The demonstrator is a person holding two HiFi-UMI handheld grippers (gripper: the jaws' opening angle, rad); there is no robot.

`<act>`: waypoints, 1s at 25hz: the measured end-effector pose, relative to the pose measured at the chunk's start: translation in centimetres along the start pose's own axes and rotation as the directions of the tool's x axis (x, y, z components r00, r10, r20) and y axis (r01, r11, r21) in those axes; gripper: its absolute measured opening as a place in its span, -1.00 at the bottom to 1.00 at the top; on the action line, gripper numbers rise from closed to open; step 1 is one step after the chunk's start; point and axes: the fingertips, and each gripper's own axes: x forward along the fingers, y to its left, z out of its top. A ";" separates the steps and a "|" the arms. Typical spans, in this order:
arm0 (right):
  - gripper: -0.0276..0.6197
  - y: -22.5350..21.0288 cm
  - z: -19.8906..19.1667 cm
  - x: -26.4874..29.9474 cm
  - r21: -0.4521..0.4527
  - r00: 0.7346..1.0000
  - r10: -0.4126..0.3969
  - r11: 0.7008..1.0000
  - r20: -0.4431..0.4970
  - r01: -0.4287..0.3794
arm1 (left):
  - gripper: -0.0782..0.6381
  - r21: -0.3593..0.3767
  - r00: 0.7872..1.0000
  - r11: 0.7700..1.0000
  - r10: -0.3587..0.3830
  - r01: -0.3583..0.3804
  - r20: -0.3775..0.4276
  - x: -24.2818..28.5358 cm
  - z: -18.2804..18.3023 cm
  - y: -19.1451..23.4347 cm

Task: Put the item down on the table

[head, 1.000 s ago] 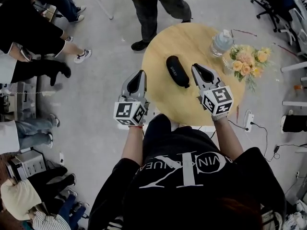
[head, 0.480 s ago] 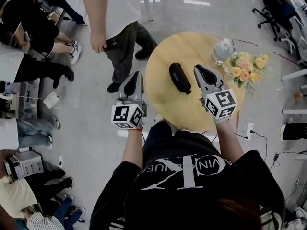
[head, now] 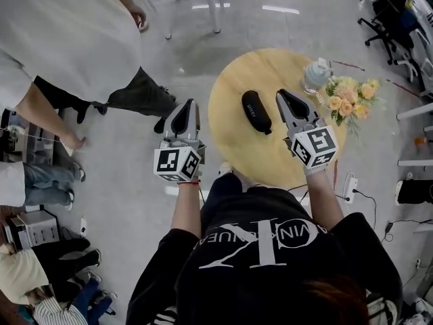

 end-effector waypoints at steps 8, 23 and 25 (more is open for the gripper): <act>-0.81 0.4 1.3 -0.1 -0.015 1.000 0.002 1.000 0.024 -0.002 | -0.75 0.040 1.000 0.999 0.012 -0.013 0.023 -0.6 1.7 0.5; -0.81 0.3 3.7 0.0 -0.014 0.997 0.008 1.000 0.082 -0.007 | -0.75 0.056 0.998 0.997 0.041 -0.043 0.045 -0.5 3.9 1.6; -0.81 0.3 3.9 0.2 -0.016 0.996 0.007 1.000 0.084 -0.006 | -0.75 0.056 0.998 0.997 0.043 -0.046 0.046 -0.5 4.0 1.8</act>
